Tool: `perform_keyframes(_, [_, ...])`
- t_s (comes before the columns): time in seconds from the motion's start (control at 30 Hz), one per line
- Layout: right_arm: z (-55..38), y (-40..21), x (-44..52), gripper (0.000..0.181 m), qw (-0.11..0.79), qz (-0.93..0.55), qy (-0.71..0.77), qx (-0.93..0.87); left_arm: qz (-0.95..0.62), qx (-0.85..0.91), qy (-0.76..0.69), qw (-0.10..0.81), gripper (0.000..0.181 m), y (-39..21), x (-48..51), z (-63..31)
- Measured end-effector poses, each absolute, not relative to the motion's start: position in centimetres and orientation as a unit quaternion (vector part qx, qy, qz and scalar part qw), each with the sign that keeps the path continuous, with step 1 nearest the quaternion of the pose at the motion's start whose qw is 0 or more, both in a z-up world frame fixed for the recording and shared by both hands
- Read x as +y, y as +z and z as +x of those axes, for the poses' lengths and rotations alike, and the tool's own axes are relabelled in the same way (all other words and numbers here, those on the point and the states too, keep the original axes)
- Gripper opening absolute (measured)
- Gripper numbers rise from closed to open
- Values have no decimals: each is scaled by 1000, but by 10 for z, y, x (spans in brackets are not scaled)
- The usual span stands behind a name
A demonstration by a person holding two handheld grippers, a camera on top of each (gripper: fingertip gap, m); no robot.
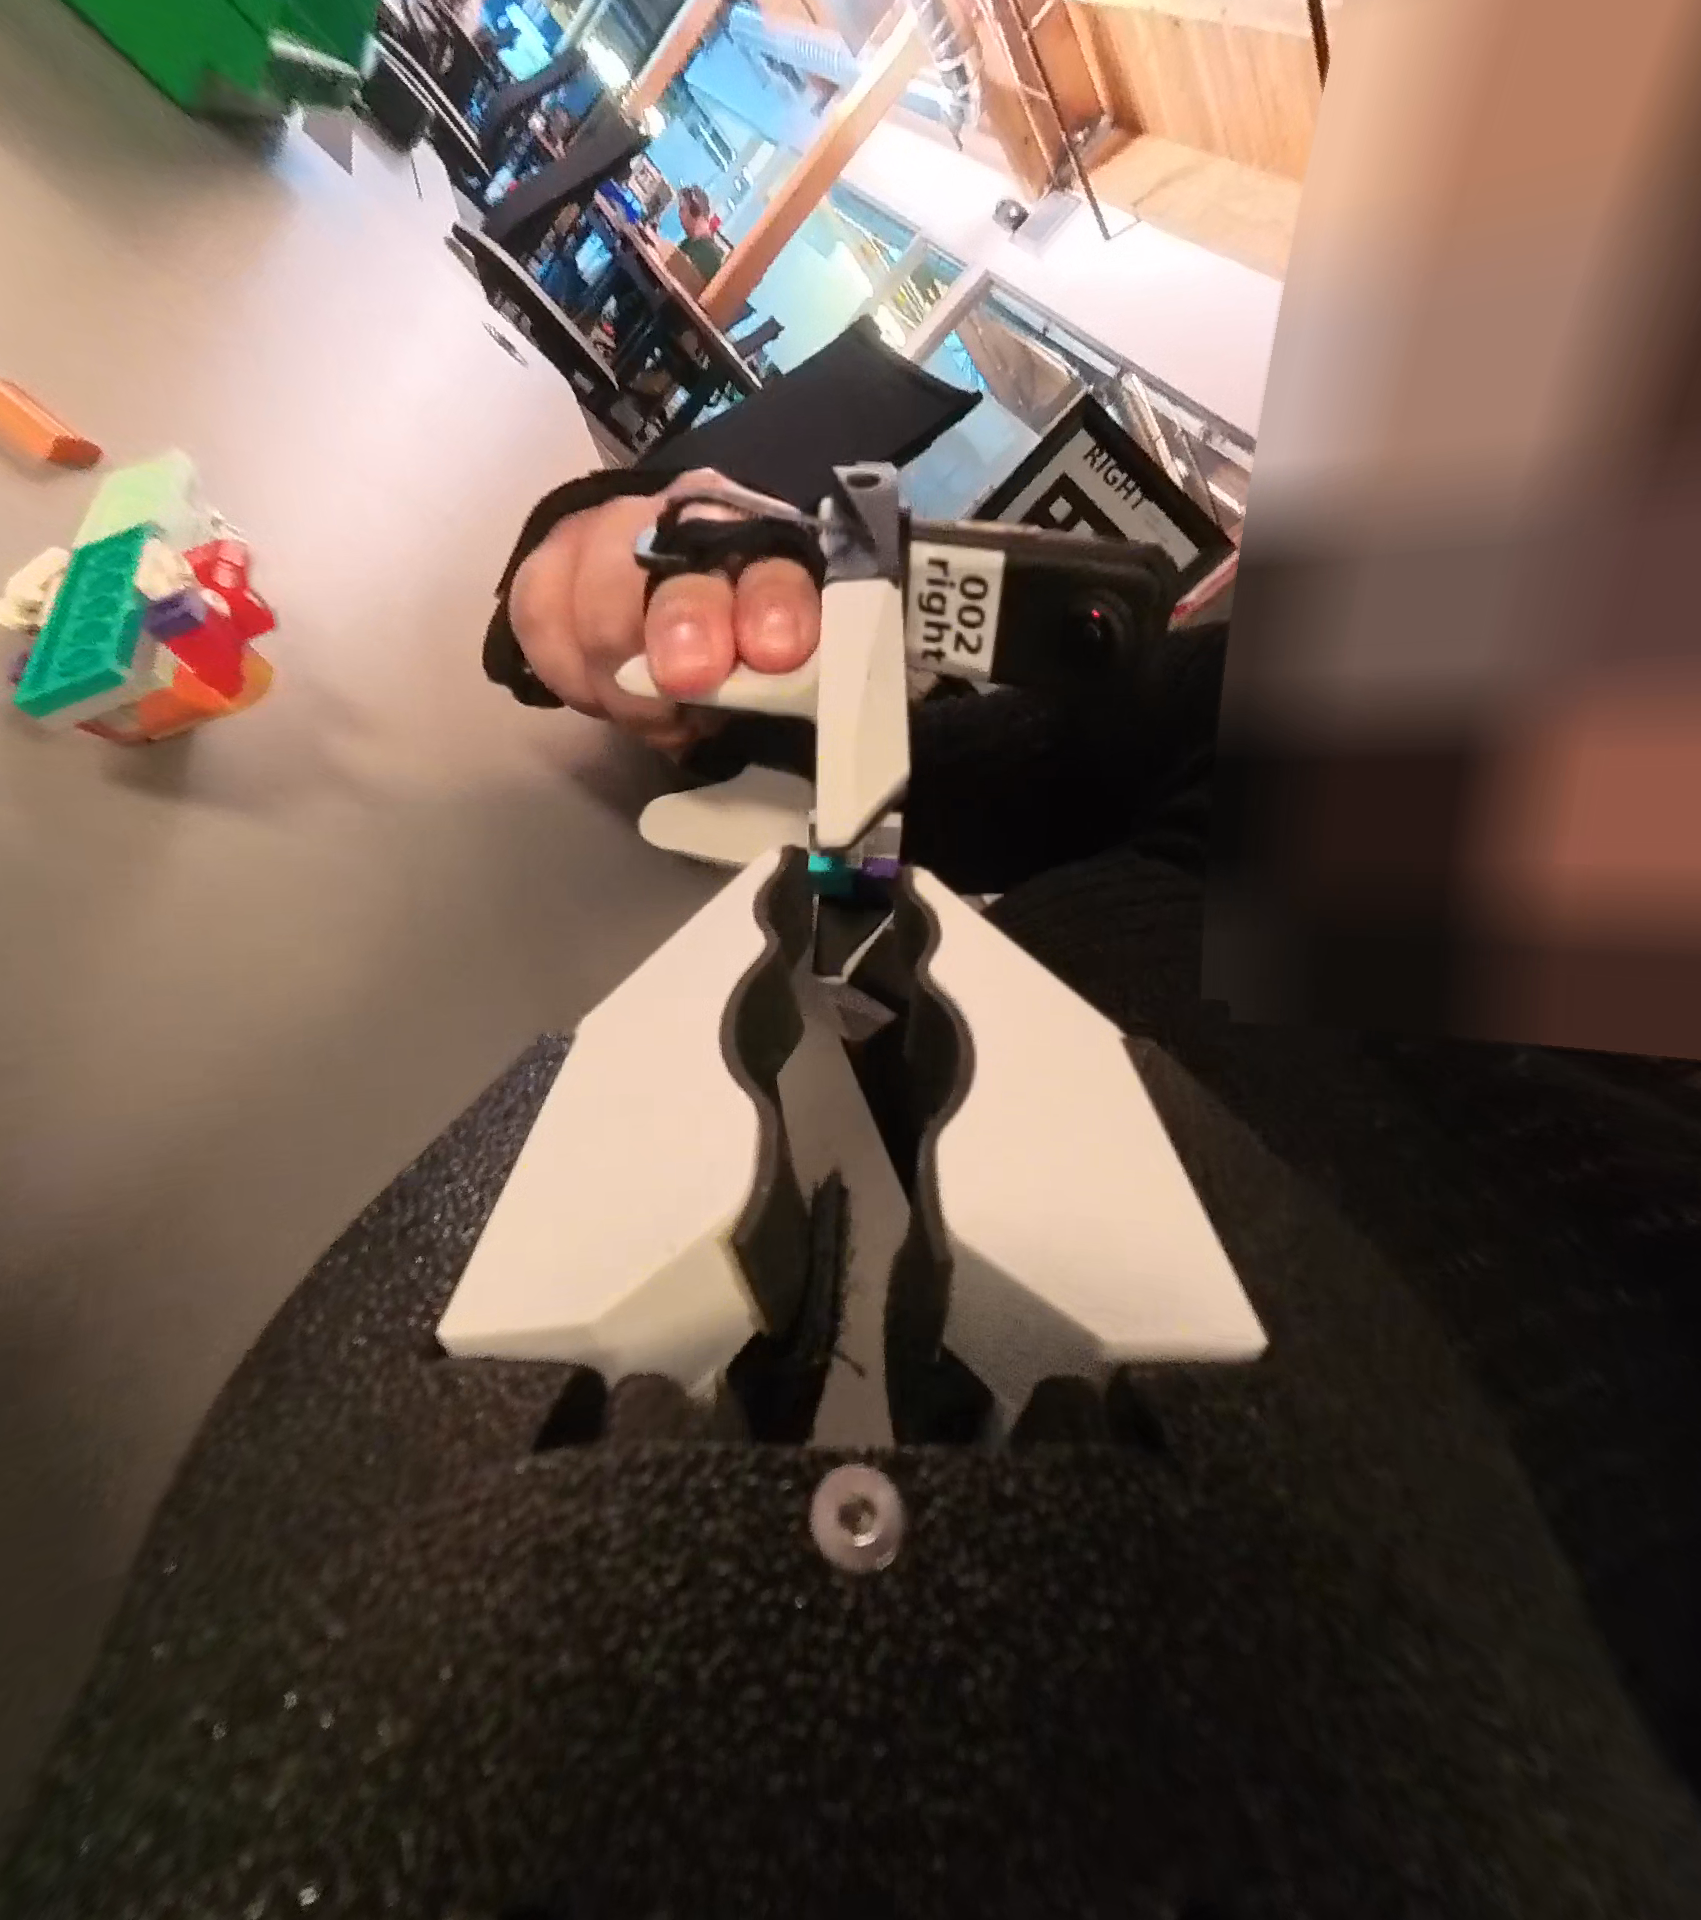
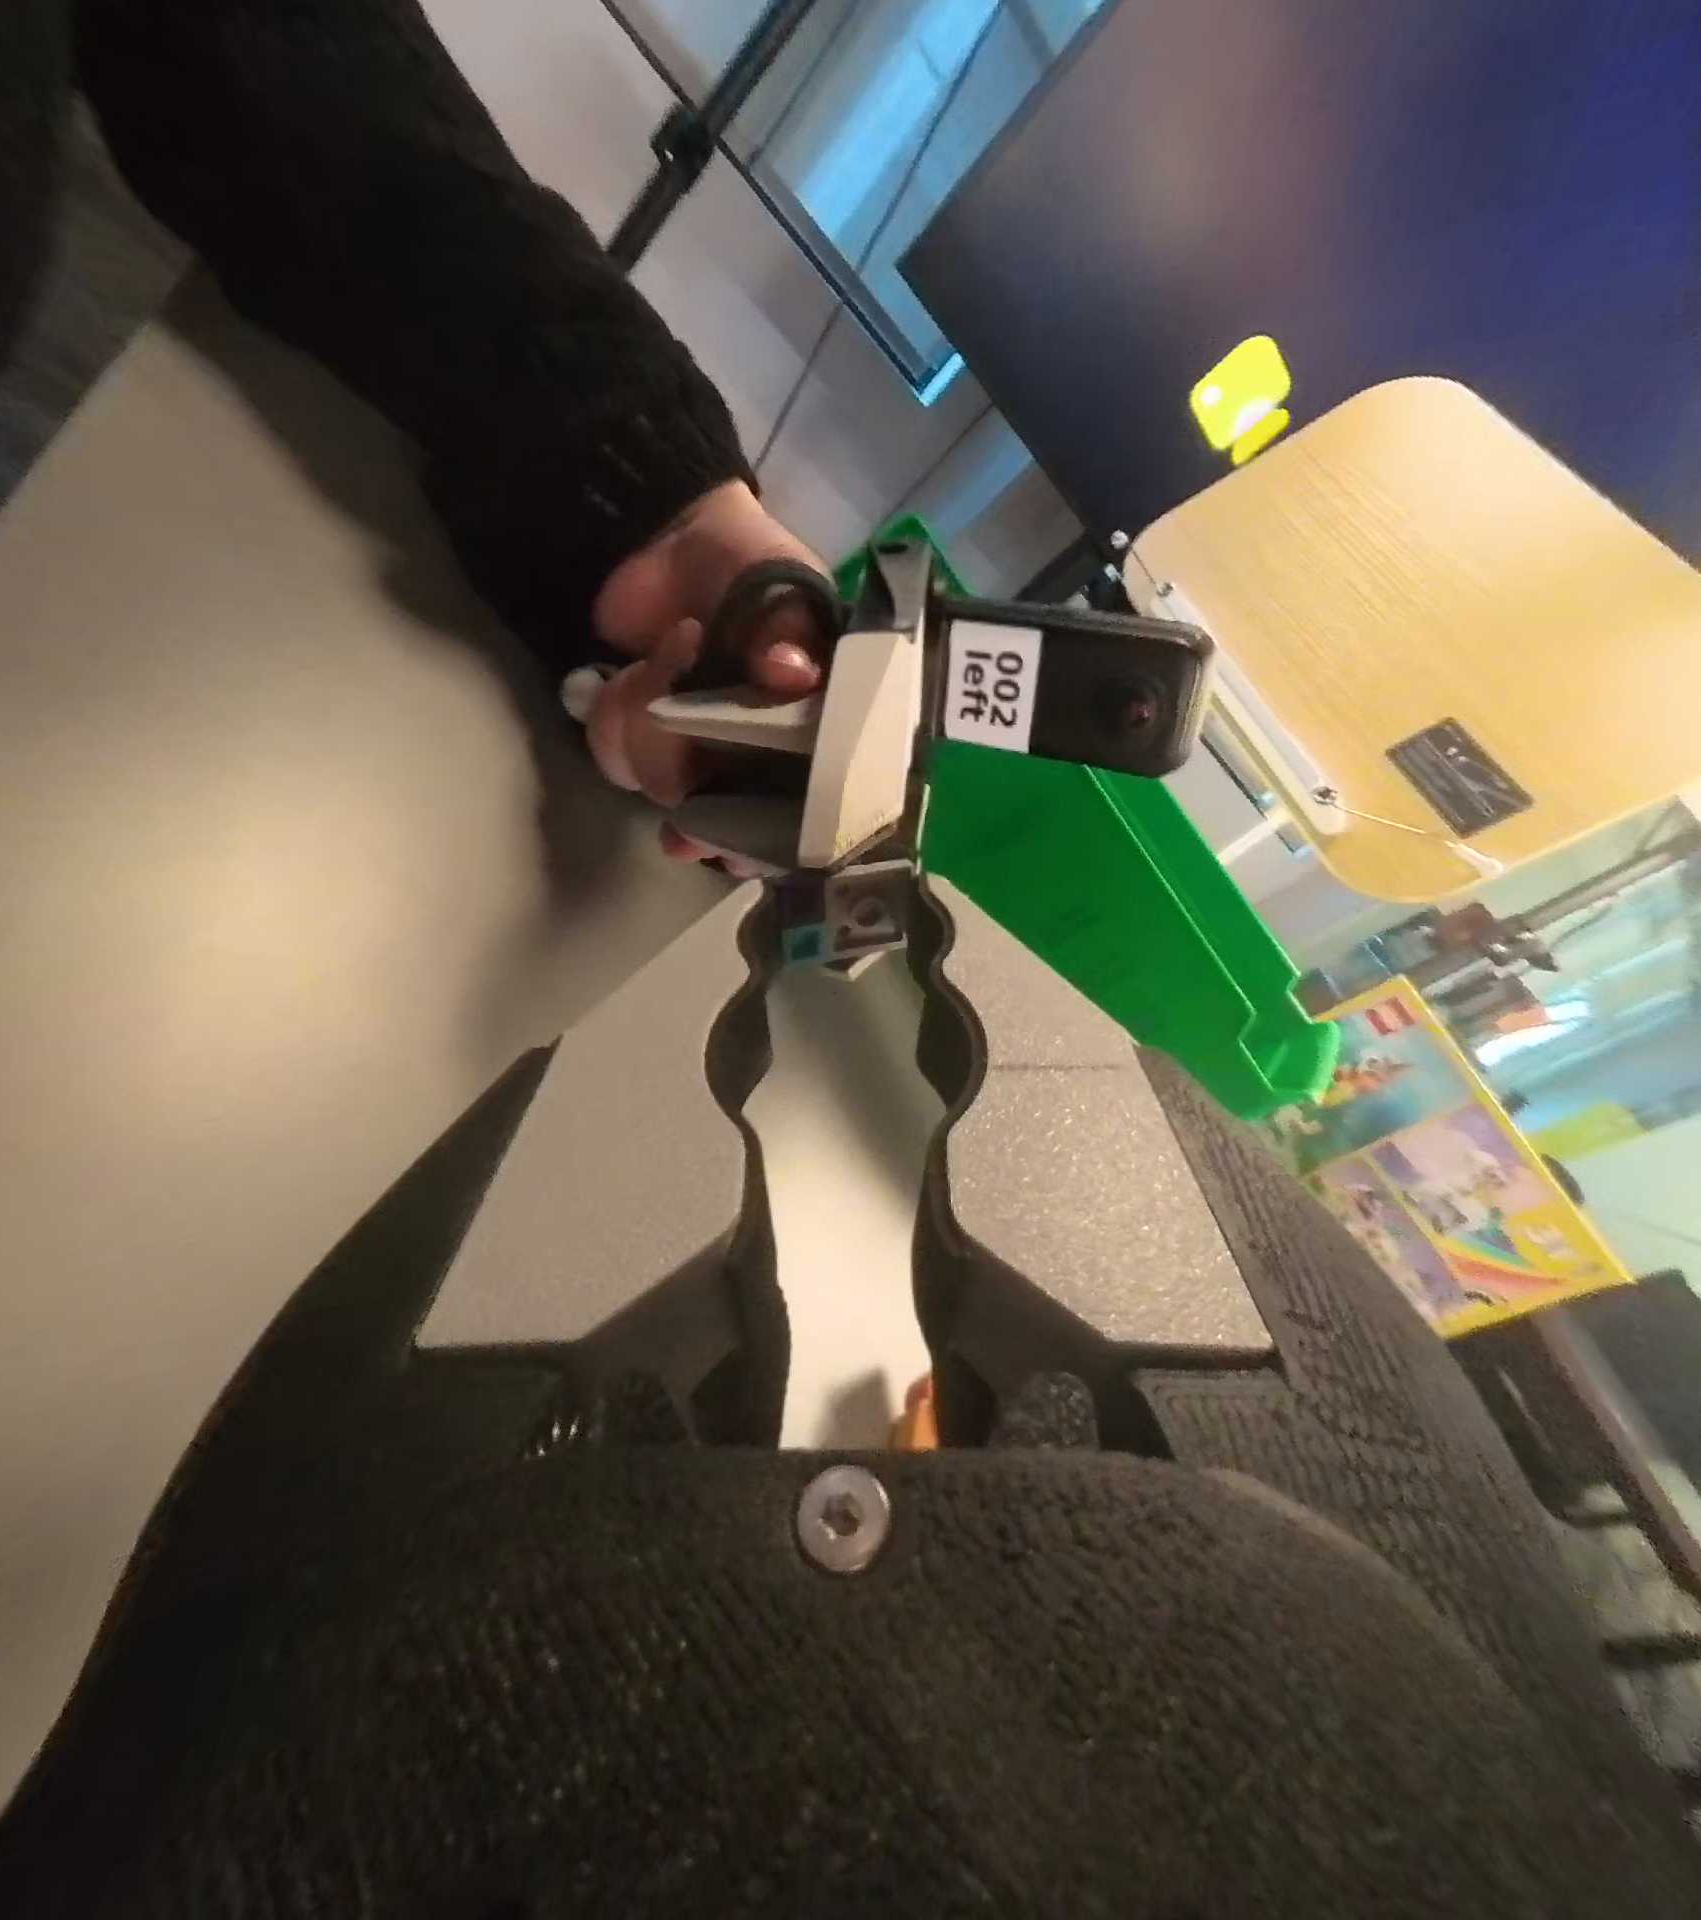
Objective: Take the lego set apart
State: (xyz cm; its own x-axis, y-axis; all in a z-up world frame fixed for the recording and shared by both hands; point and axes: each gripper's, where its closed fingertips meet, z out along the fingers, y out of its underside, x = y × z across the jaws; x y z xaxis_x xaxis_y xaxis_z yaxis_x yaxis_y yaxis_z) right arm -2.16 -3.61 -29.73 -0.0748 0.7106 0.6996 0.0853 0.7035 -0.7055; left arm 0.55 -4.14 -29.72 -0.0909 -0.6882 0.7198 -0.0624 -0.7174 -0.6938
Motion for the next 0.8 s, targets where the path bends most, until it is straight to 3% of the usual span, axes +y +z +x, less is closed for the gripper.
perform_keyframes(0.03, [-21,-298,-39,23,611,-285,262,-691,-633,301,-677,225,15,-298,-44,6])
perform_keyframes(0.5, [-12,-307,-55,22,584,-254,283,-717,-644,336,-656,202,15,-309,-57,11])
perform_keyframes(0.53, [-10,-302,-57,23,587,-249,295,-711,-645,337,-656,200,1,-310,-58,10])
perform_keyframes(0.63, [21,-282,-20,22,612,-302,322,-656,-638,279,-672,252,0,-298,-35,-28])
perform_keyframes(0.8, [6,-295,-19,23,587,-312,321,-675,-661,278,-643,267,0,-305,-23,-9])
